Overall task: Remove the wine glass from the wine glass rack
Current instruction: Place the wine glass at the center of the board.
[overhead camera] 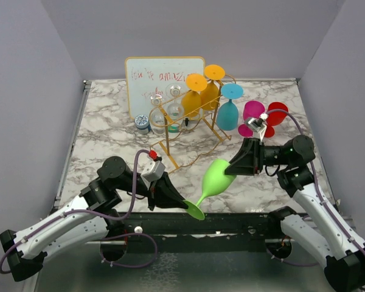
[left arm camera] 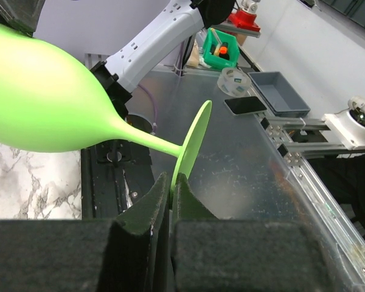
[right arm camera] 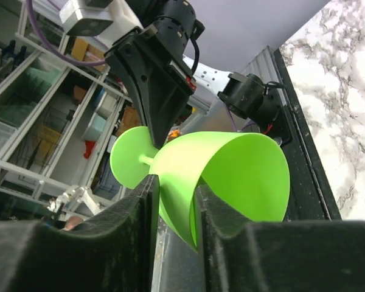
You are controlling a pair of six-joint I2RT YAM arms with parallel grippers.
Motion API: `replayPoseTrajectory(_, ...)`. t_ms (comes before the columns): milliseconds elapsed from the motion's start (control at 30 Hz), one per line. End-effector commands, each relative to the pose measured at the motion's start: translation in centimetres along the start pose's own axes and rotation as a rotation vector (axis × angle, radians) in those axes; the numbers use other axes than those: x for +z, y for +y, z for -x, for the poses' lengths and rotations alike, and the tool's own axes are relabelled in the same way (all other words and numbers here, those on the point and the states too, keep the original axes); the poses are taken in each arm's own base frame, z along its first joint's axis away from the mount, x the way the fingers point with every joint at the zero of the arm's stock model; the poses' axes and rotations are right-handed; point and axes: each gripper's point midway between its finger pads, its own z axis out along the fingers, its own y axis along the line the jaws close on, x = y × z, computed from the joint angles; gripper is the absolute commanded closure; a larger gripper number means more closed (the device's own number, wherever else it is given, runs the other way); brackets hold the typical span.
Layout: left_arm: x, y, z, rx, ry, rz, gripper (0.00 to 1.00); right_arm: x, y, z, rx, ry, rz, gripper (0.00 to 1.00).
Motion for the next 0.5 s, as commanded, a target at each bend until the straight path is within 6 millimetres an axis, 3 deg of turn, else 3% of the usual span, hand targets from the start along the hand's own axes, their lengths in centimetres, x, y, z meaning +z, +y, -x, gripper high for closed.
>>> replayPoseTrajectory(0, 0.1, 1.3, 0.2, 0.027, 0.008, 0.056, 1.0, -0.4, 2.7, -1.1, -0.046, 0.041, 0.078, 0.7)
replayPoseTrajectory(333, 0.3, 2.1, -0.2, 0.017, 0.017, 0.08, 1.0, -0.5, 2.8, -1.2, -0.036, 0.036, 0.071, 0.98)
replayPoseTrajectory(467, 0.2, 2.5, 0.2, 0.029, 0.002, 0.108, 1.0, -0.4, 2.6, -1.1, -0.033, 0.033, 0.057, 0.99)
